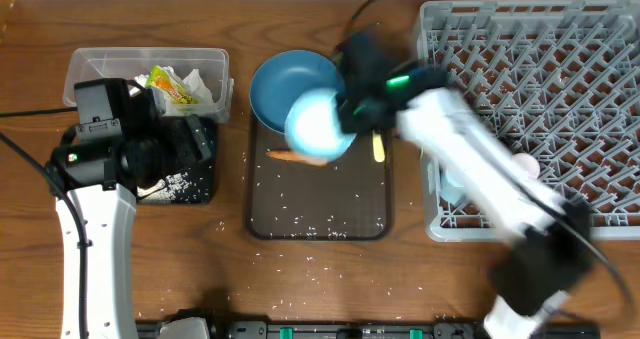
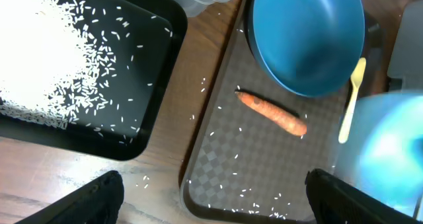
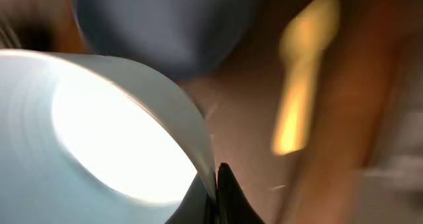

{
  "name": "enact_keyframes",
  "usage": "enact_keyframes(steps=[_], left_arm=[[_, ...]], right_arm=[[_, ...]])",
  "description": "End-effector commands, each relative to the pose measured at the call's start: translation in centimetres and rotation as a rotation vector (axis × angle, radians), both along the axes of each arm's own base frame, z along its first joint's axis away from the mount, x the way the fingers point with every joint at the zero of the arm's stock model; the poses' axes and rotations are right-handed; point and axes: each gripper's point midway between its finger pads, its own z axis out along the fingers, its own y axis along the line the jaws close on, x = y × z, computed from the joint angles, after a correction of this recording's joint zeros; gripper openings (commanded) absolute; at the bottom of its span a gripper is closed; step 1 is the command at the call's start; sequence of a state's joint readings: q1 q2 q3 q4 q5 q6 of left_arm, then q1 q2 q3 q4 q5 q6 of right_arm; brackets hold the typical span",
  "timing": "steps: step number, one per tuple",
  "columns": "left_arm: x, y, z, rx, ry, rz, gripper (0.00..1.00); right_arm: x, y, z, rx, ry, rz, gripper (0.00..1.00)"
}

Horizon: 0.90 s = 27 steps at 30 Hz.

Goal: Sort waste into correct bins and load items into the dishwasher rack
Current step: 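Grasp the white bowl with the right gripper and lift it toward the rack, then set the white bowl upright in the rack's back row, release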

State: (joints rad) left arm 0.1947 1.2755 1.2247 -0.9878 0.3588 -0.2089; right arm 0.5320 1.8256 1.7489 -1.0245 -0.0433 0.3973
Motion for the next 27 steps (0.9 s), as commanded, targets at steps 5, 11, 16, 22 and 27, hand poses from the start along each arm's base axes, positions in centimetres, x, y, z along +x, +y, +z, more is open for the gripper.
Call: enact_keyframes(steps=[5, 11, 16, 22, 27], left_arm=[[0.0, 0.4, -0.1, 0.012, 0.005, 0.006, 0.92], [0.0, 0.4, -0.1, 0.013, 0.005, 0.006, 0.92], [0.0, 0.4, -0.1, 0.012, 0.005, 0.006, 0.92], [0.0, 0.4, -0.1, 0.012, 0.005, 0.006, 0.92], [0.0, 0.4, -0.1, 0.013, 0.005, 0.006, 0.93]], right_arm=[[4.1, -18.2, 9.9, -0.345, -0.365, -0.494, 0.01], [6.1, -25.7, 11.1, -0.676, -0.473, -0.723, 0.01], [9.1, -26.2, 9.5, -0.881, -0.504, -0.706, 0.01], [12.8, -24.7, 7.2, -1.108, -0.533, -0.633, 0.01], [14.9, -23.8, 4.6, -1.325, -0.494, -0.577, 0.01]])
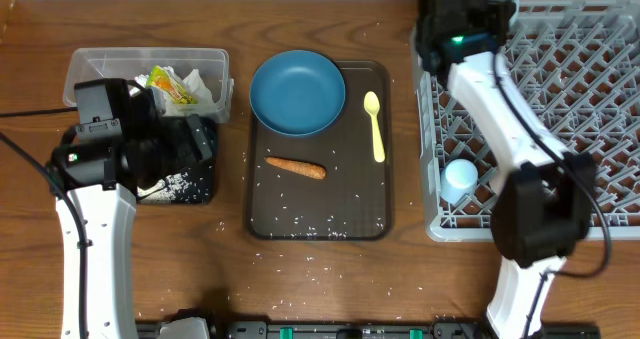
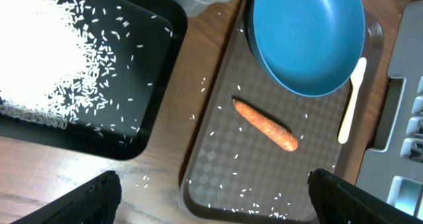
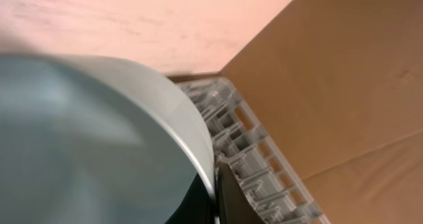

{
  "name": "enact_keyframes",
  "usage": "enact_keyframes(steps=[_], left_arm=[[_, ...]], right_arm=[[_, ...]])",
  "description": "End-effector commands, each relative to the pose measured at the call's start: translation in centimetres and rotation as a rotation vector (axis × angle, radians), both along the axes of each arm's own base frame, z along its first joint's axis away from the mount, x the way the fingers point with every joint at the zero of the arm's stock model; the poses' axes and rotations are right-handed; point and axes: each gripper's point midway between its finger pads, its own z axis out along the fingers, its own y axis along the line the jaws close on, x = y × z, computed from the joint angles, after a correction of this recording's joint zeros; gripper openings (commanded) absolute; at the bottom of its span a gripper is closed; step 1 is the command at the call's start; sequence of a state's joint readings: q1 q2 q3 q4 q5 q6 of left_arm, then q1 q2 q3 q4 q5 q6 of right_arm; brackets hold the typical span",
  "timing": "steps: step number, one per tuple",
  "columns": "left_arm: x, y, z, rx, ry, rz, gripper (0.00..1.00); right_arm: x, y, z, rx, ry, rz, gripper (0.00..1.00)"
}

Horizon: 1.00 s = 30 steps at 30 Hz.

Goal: Sort waste into correct bins and load items into the dishwasher rack
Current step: 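Set the white bowl upright in the rack's back row, release, then move the right gripper to the blue bowl rim and grasp it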

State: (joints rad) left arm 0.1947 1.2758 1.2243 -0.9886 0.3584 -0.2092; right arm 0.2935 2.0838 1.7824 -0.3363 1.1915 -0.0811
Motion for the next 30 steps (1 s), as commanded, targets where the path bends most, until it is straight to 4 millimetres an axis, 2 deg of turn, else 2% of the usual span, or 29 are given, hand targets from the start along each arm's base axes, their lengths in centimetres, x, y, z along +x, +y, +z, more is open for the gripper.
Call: enact_keyframes(steps=[1, 7, 15, 21, 23, 25, 29, 30], left_arm=[[0.0, 0.4, -0.1, 0.013, 0.004, 0.005, 0.93], [0.0, 0.4, -0.1, 0.012, 0.004, 0.005, 0.93], [0.0, 0.4, -0.1, 0.012, 0.004, 0.005, 0.93], [0.0, 0.4, -0.1, 0.013, 0.004, 0.005, 0.93], [0.1, 0.4, -0.1, 0.012, 0.003, 0.005, 0.93], [0.0, 0.4, -0.1, 0.012, 0.004, 0.005, 0.93], [0.0, 0.4, -0.1, 0.012, 0.004, 0.005, 0.93], [0.0, 0.4, -0.1, 0.013, 0.004, 0.006, 0.93]], right_arm=[[-0.4, 0.1, -1.4, -0.224, 0.18, -0.072, 0.01], [0.3, 1.0, -4.6, -0.283, 0.26, -0.071, 0.01], [0.5, 2.1, -6.6, -0.297, 0.32, -0.029, 0.01], [0.1, 4.1, -8.2, -0.287, 0.382, 0.05, 0.03], [-0.1, 5.0, -8.3, -0.298, 0.399, 0.069, 0.09], [-0.2, 5.9, -8.4, -0.304, 0.401, 0.086, 0.22], [-0.4, 7.6, -8.4, -0.31, 0.394, 0.117, 0.61], [-0.4, 7.9, -8.3, -0.31, 0.393, 0.122, 0.68]])
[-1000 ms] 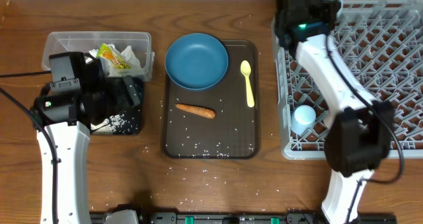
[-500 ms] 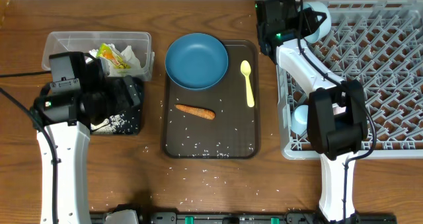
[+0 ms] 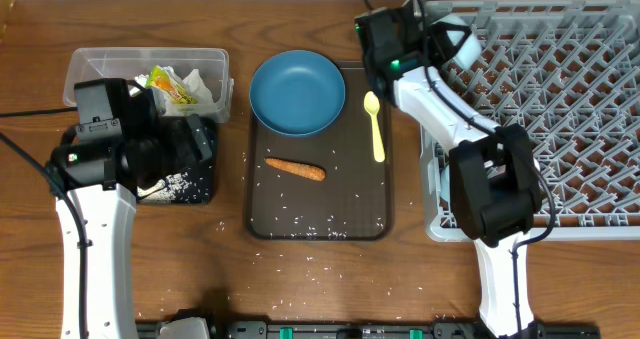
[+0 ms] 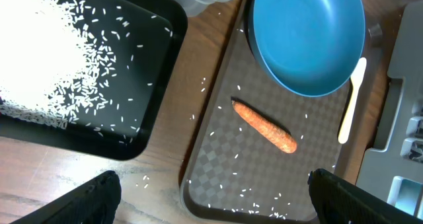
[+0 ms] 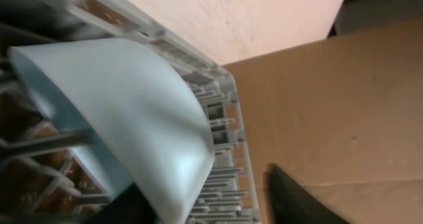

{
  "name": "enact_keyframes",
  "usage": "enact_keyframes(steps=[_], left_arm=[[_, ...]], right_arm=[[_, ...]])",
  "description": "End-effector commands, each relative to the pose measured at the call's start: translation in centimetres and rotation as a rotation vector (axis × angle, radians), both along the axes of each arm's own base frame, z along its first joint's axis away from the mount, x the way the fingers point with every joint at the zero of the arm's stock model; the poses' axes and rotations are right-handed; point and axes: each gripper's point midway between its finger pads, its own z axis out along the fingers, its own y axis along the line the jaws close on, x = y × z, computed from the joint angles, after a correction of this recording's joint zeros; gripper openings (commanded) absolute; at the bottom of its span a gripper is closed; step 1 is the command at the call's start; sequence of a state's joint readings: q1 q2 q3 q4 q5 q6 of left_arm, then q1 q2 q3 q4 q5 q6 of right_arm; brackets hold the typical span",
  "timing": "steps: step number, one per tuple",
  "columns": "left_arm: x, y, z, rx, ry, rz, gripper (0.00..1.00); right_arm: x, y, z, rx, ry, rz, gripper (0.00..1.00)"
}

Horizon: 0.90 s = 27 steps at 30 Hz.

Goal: Sort waste into correct bins and load items into the dishwasher rack
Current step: 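Move the right gripper to the blue bowl rim and grasp it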

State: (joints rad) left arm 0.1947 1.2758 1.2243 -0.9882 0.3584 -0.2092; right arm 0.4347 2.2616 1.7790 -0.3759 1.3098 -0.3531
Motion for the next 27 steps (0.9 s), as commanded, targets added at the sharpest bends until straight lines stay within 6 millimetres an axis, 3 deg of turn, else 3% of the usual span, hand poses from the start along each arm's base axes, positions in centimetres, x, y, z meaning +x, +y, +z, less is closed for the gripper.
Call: enact_keyframes(steps=[1, 5, 11, 15, 17, 19, 23, 25, 27], left_arm=[[0.0, 0.4, -0.1, 0.013, 0.004, 0.005, 0.93], [0.0, 0.4, -0.1, 0.012, 0.004, 0.005, 0.93], [0.0, 0.4, -0.1, 0.012, 0.004, 0.005, 0.93], [0.0, 0.4, -0.1, 0.012, 0.004, 0.005, 0.93], [0.0, 0.4, -0.1, 0.013, 0.004, 0.006, 0.93], [0.0, 0.4, -0.1, 0.012, 0.004, 0.005, 0.93], [0.0, 0.4, -0.1, 0.012, 0.004, 0.005, 0.93], [0.0, 0.4, -0.1, 0.012, 0.004, 0.005, 0.93], [0.0, 0.4, -0.1, 0.012, 0.004, 0.005, 0.93]], right_arm=[[-0.1, 1.3, -0.4, -0.002, -0.003, 0.019, 0.75], [0.2, 2.2, 0.6, 0.027, -0.071, 0.029, 0.98], [0.5, 3.5, 5.1, 0.126, -0.25, 0.054, 0.99], [1.2, 6.5, 6.8, 0.285, -0.265, 0.213, 0.99], [1.4, 9.2, 5.8, 0.423, -0.201, 0.338, 0.99], [0.7, 12.6, 3.5, 0.599, -0.066, 0.47, 0.99], [-2.8, 18.5, -0.8, 1.046, 0.167, 0.569, 0.99], [-4.3, 20.0, -1.8, 1.221, 0.226, 0.524, 0.99], [-5.4, 20.0, -2.7, 1.317, 0.252, 0.428, 0.99]])
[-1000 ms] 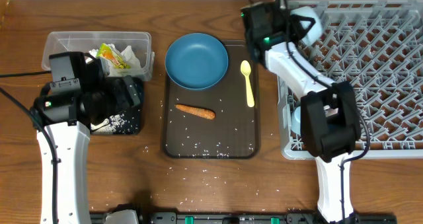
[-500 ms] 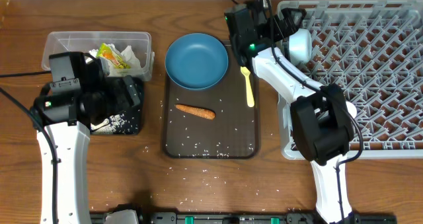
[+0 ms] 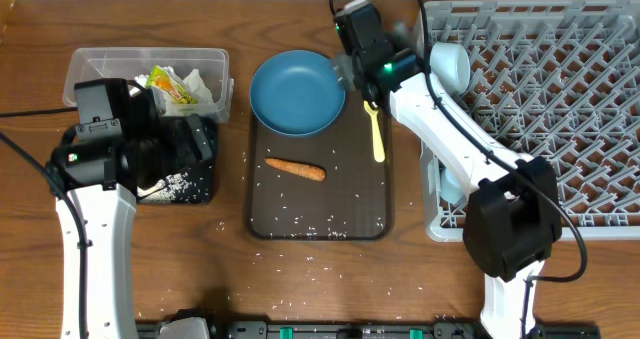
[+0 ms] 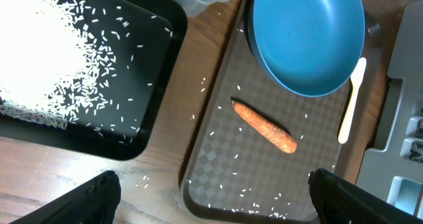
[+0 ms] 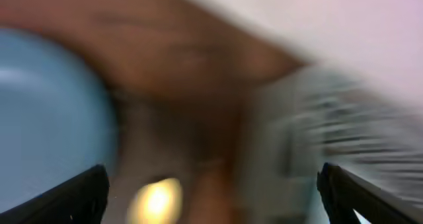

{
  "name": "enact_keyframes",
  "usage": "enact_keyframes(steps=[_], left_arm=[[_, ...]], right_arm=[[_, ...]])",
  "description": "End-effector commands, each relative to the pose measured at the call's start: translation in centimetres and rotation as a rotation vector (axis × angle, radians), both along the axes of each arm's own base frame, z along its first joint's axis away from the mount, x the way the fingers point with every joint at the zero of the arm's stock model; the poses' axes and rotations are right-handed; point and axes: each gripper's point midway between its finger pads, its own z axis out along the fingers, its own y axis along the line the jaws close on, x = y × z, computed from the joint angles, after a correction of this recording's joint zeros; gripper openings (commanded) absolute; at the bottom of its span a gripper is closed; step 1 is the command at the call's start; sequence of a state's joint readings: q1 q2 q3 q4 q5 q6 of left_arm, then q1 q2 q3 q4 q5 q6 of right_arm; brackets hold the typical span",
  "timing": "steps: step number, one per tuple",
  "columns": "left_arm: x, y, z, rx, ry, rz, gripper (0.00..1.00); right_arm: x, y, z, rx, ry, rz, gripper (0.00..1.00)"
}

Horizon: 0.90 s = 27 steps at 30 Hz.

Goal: Sort waste into correct bins and load items into the dishwasher rack
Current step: 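Move the right gripper to the blue bowl rim and grasp it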

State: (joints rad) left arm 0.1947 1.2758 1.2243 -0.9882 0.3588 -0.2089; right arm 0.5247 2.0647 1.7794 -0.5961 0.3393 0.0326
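A brown tray [image 3: 318, 194] holds a blue bowl [image 3: 297, 92], a carrot [image 3: 295, 167] and a yellow spoon [image 3: 374, 129]. Scattered rice grains lie on it. In the left wrist view the carrot [image 4: 264, 125] lies below the blue bowl [image 4: 305, 36]. A light blue bowl [image 3: 450, 64] leans in the far left corner of the grey dishwasher rack [image 3: 560, 109]. My right gripper [image 3: 352, 71] hangs open over the tray's far edge; its blurred view shows the spoon [image 5: 155, 199] below. My left gripper [image 4: 215, 201] is open and empty over the tray's near left edge.
A clear bin [image 3: 150, 74] with wrappers stands at the far left. In front of it is a black bin [image 4: 73, 59] holding rice. A pale cup [image 3: 452, 187] sits in the rack's near left part. Loose rice dots the table by the tray.
My right gripper has moved left from the rack's far left corner to the tray's far edge, between blue bowl and spoon. The light blue bowl stays in the rack. The left arm is still.
My right gripper was shut on the light blue bowl above the tray. Then it held the bowl at the rack's far left corner. Then it stood open with the bowl propped in the rack. Now it is over the tray again, empty.
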Motion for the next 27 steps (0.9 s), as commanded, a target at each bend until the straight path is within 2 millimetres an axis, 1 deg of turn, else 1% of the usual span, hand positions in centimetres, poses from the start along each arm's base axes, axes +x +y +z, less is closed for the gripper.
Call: enact_keyframes(steps=[1, 5, 9, 11, 15, 17, 23, 27], left_arm=[[0.0, 0.4, -0.1, 0.012, 0.004, 0.006, 0.93], [0.0, 0.4, -0.1, 0.012, 0.004, 0.006, 0.93], [0.0, 0.4, -0.1, 0.013, 0.004, 0.006, 0.93], [0.0, 0.4, -0.1, 0.012, 0.004, 0.006, 0.93], [0.0, 0.4, -0.1, 0.012, 0.004, 0.006, 0.93], [0.0, 0.4, -0.1, 0.012, 0.004, 0.006, 0.93], [0.0, 0.4, -0.1, 0.012, 0.004, 0.006, 0.93], [0.0, 0.4, -0.1, 0.012, 0.004, 0.006, 0.93]], right_arm=[[-2.8, 3.7, -1.6, 0.37, 0.212, -0.068, 0.99], [-3.8, 3.0, -3.8, 0.444, 0.287, -0.245, 0.92], [-4.8, 3.1, -6.3, 0.47, 0.333, -0.299, 0.73], [-5.1, 3.1, -7.4, 0.486, 0.337, -0.321, 0.61], [-5.3, 3.3, -9.2, 0.519, 0.333, -0.321, 0.44], [-5.2, 3.6, -9.8, 0.535, 0.326, -0.31, 0.4], [-4.9, 4.5, -10.9, 0.572, 0.287, -0.279, 0.38], [-5.5, 5.3, -12.6, 0.559, 0.315, -0.267, 0.35]])
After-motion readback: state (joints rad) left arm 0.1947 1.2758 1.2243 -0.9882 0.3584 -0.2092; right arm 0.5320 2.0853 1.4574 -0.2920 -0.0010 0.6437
